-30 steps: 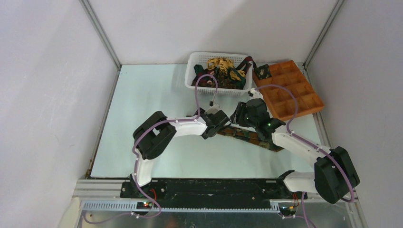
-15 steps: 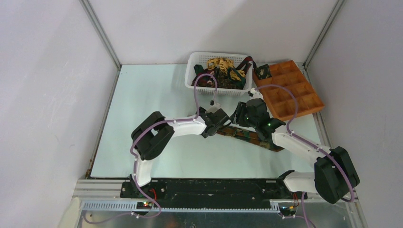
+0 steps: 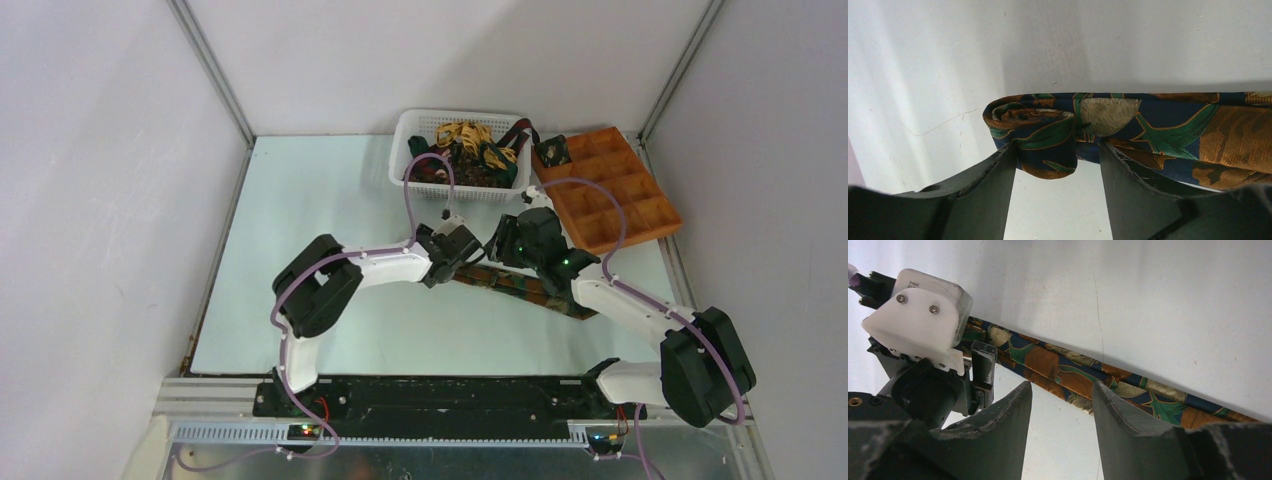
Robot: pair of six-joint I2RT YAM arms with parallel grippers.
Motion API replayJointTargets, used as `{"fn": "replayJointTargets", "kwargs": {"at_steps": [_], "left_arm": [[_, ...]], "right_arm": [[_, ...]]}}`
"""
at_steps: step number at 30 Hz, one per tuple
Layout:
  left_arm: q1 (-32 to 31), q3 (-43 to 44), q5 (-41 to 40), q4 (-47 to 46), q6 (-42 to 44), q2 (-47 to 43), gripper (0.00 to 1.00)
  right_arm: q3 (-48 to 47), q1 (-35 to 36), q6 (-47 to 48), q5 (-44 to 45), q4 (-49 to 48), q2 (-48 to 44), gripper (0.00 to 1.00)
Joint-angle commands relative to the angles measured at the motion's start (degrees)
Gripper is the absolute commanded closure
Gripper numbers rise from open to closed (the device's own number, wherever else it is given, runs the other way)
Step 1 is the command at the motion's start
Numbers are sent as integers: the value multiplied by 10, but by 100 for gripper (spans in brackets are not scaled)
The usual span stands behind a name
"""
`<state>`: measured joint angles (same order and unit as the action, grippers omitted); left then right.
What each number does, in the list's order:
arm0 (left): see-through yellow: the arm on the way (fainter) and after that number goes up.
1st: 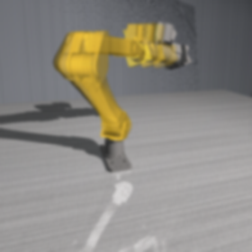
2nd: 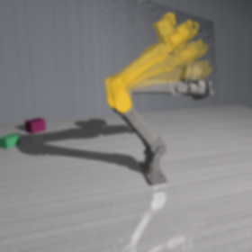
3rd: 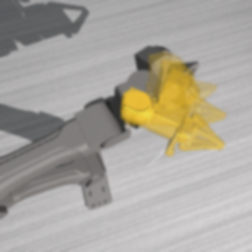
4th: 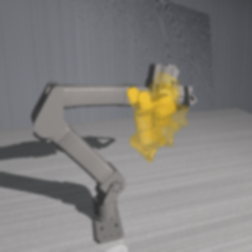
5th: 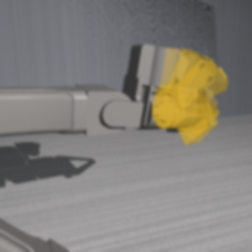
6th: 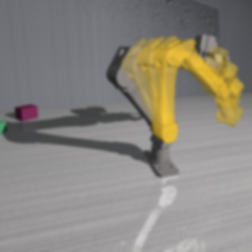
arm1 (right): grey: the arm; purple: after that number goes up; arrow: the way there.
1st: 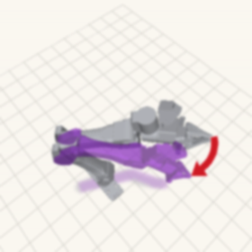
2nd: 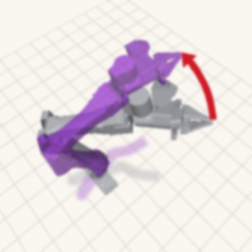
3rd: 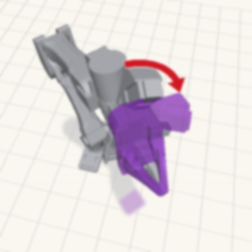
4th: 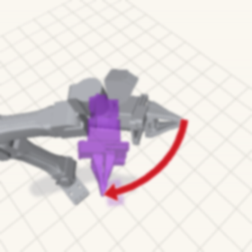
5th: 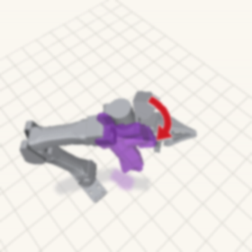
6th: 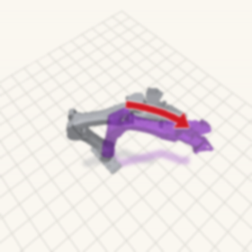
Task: Roll the ties
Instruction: Roll the tie at the center of the board.
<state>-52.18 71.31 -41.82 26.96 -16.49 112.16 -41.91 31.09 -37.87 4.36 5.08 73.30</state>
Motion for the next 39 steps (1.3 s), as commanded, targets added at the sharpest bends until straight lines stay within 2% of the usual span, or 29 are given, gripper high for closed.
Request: {"fn": "replayJointTargets", "kwargs": {"at_steps": [1, 14, 21, 23, 26, 31, 39], "left_arm": [[5, 2, 34, -20, -16, -39, 33], [8, 5, 71, -16, -15, -104, 30], [31, -33, 110, -47, -26, -185, 30], [54, -67, 143, -85, -33, -229, 30], [115, -147, 225, -157, -67, -314, 29], [226, -267, 331, -285, -129, -404, 26], [313, -354, 431, -399, -188, -393, 21]], "right_arm": [[3, -2, 10, 3, -16, 2, 49], [3, -5, 11, 4, -12, -5, 49], [3, -10, 0, -26, -34, 12, 49], [3, -11, -7, -36, -53, 26, 49], [3, -8, -33, -73, -96, 60, 51], [-7, 11, -79, -136, -183, 118, 52], [-116, 66, -115, -181, -208, 252, 53]]}}
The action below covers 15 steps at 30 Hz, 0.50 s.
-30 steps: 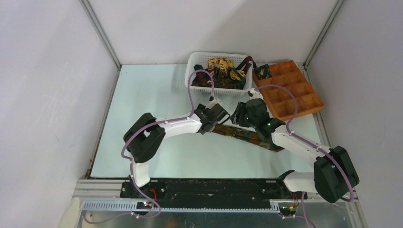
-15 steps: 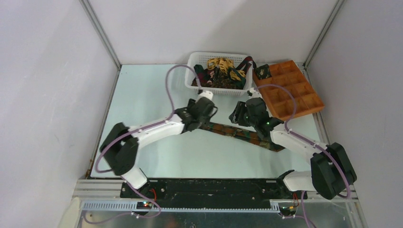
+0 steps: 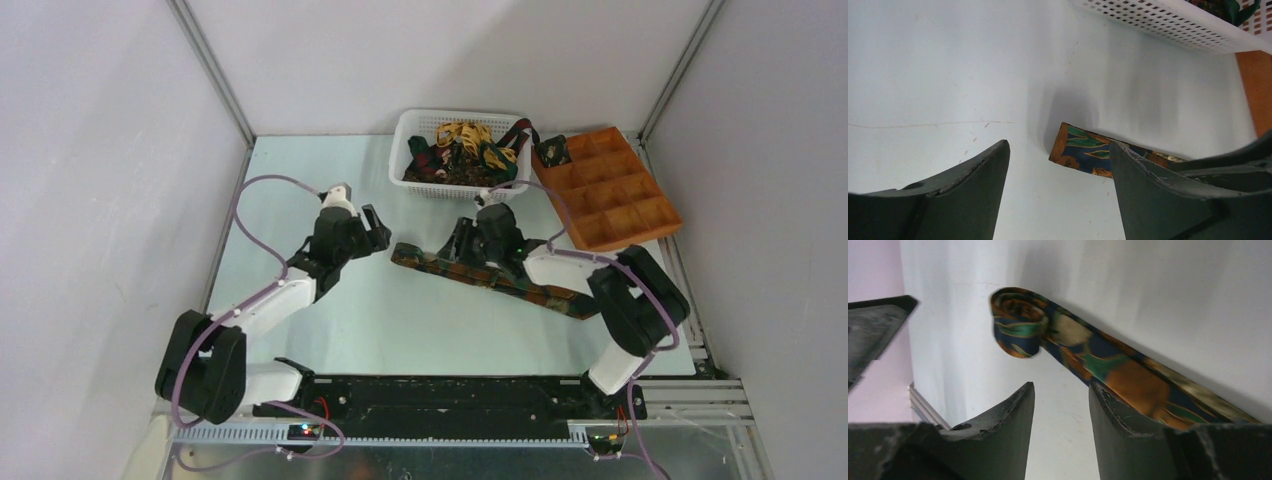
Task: Roll the ties
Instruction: Roll the tie at the center of the board.
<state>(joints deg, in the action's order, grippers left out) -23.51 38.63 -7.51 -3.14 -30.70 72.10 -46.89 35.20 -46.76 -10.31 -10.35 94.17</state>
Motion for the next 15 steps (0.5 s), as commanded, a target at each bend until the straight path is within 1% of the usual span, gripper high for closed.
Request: {"fn": "replayJointTargets", "kwargs": {"at_steps": [1, 4, 8, 15], "left_arm": [[34, -33, 99, -120, -54, 10, 20], [41, -50, 125, -151, -61, 23, 18], [43, -55, 127, -168, -60, 33, 17], [44, -69, 135, -196, -62, 55, 17]], "right_arm": [[-82, 35, -27, -35, -53, 52, 54], [-112, 50, -26, -34, -42, 86, 55], [-145, 63, -22, -26, -30, 111, 55], [-176, 70, -10, -16, -4, 135, 55]]}}
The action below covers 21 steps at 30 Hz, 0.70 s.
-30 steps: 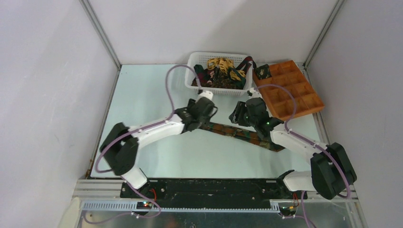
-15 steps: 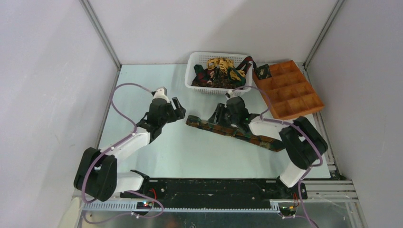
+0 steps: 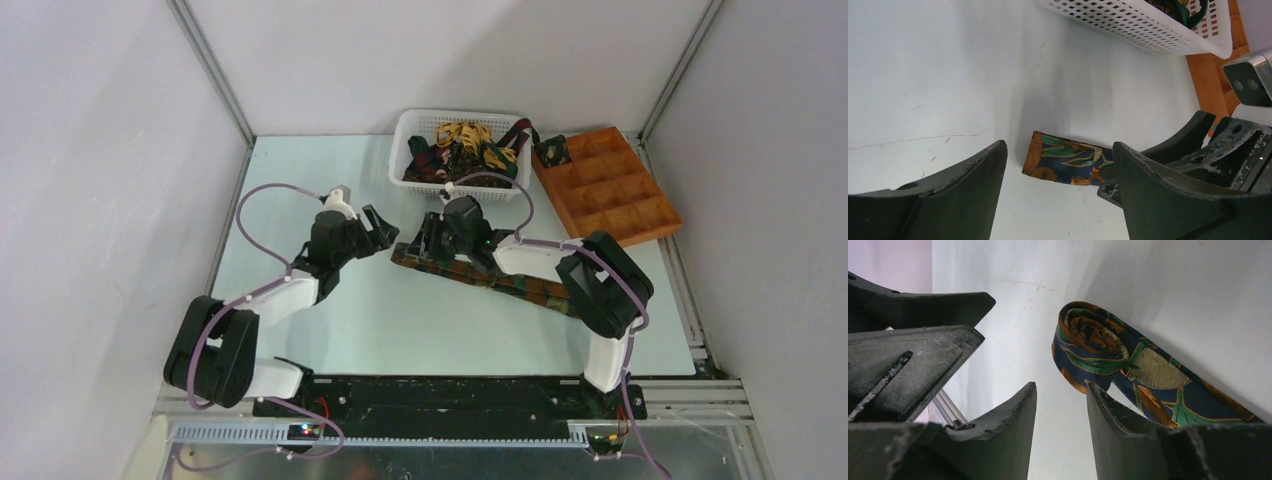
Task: Roll the ties
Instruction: Roll the tie at the center of the board.
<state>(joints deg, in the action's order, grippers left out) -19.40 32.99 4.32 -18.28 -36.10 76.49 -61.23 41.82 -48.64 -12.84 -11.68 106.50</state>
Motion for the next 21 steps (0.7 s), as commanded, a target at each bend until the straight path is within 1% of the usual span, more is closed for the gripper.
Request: {"fn": "replayJointTargets", "kwargs": {"at_steps": [1, 6, 13, 18, 21], "left_arm": [[3, -14, 17, -48, -9, 13, 17], [3, -19, 20, -57, -8, 26, 18], [3, -20, 25, -72, -9, 46, 20], [3, -21, 29, -81, -10, 57, 20], [3, -23, 32, -86, -10, 64, 23]], "right_arm": [[-37, 5, 11, 15, 12, 14, 56], [-39, 5, 18, 41, 30, 17, 57], [-47, 3, 18, 50, 30, 41, 62], [-50, 4, 16, 55, 31, 56, 63], [-50, 5, 20, 64, 45, 59, 64]]}}
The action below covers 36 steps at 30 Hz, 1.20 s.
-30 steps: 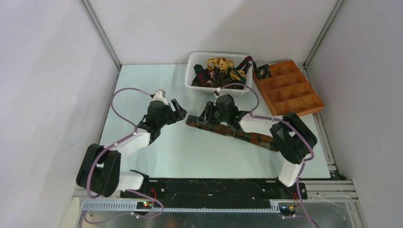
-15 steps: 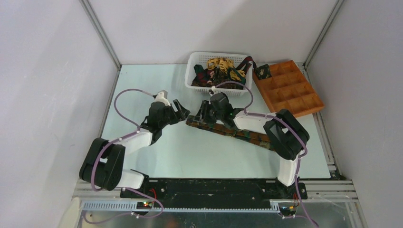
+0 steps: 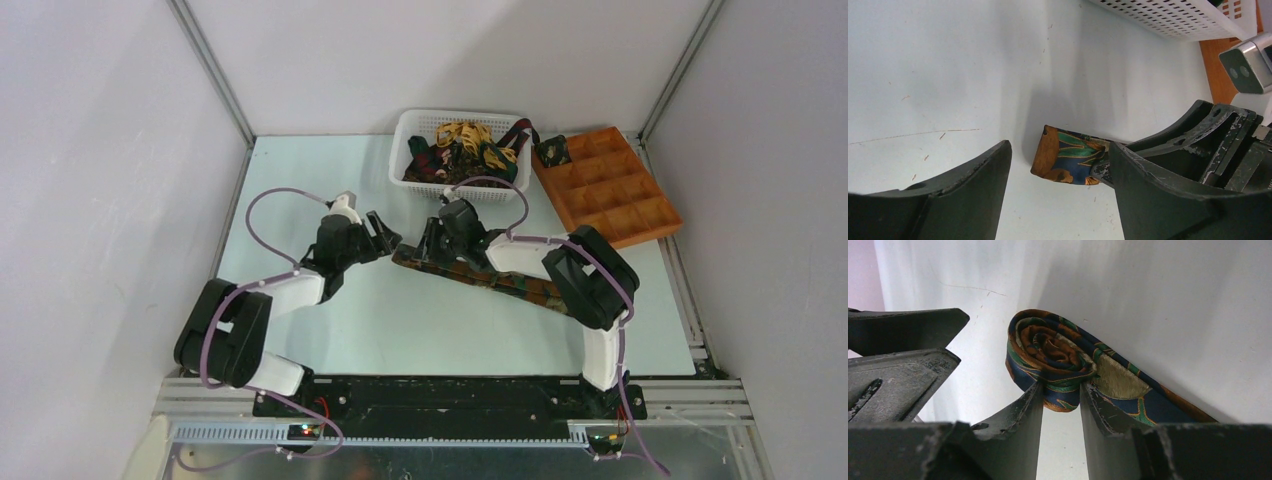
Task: Roll the ties
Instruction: Roll the tie at the center of the board.
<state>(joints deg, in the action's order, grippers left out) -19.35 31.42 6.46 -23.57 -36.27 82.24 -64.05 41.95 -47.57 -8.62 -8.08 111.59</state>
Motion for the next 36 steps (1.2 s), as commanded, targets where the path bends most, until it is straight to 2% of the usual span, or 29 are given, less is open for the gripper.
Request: {"fn": "replayJointTargets", "kwargs": {"at_steps": [1, 14, 22, 36], "left_arm": [[3, -8, 11, -37, -8, 8, 24], [2, -3, 49, -78, -10, 72, 27], [-4, 9, 71, -99, -12, 103, 27], [-14, 15, 113, -144, -21, 153, 31]], "right_arm": [[-21, 4, 10, 25, 11, 8, 65], [-21, 10, 25, 70, 62, 1, 69], [-22, 9, 30, 73, 68, 1, 70], [-21, 5, 31, 74, 71, 1, 79]]}}
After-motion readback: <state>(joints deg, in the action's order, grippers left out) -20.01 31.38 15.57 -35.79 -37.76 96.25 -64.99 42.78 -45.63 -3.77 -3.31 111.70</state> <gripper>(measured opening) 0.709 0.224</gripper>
